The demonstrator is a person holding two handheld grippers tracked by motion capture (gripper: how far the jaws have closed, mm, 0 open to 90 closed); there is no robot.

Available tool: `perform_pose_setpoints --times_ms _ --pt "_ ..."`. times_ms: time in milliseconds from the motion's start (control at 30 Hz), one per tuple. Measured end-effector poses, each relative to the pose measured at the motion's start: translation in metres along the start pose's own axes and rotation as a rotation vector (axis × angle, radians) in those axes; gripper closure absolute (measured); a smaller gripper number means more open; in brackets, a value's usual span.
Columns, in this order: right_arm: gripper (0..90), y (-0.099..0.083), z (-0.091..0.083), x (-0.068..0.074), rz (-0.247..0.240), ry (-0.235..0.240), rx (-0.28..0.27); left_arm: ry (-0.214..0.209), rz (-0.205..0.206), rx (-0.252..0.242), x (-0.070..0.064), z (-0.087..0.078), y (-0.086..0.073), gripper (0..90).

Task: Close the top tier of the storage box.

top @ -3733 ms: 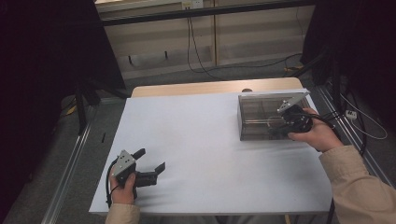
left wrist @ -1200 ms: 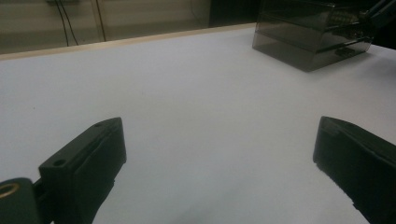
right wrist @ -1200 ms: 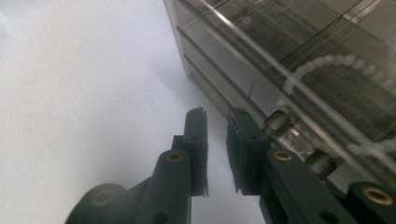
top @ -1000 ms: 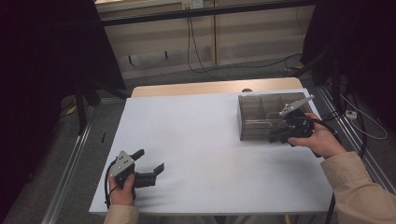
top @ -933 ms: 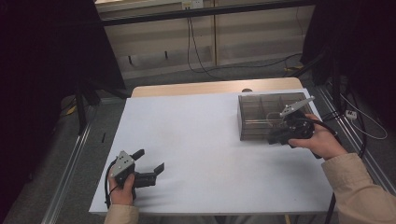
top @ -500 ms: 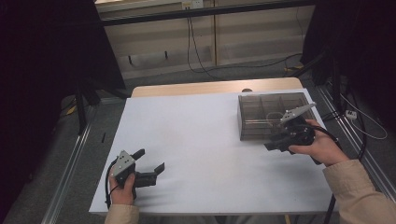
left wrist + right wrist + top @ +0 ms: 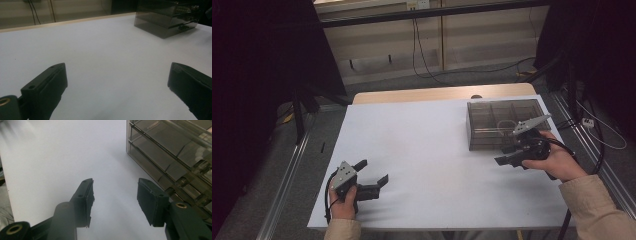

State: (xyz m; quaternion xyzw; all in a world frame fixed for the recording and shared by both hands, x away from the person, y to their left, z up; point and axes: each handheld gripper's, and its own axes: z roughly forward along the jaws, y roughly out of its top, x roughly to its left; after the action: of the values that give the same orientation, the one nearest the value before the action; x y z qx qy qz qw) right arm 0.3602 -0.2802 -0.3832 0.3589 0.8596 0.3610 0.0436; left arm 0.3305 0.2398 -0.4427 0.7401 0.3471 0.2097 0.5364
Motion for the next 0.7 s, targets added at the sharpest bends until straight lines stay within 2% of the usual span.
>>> perform_pose_setpoints --times_ms 700 --pt "43.6 -0.0063 0.0024 0.0077 -0.014 0.000 0.000 -0.001 -0.006 0.002 -0.0005 0.0004 -0.0002 2.7"
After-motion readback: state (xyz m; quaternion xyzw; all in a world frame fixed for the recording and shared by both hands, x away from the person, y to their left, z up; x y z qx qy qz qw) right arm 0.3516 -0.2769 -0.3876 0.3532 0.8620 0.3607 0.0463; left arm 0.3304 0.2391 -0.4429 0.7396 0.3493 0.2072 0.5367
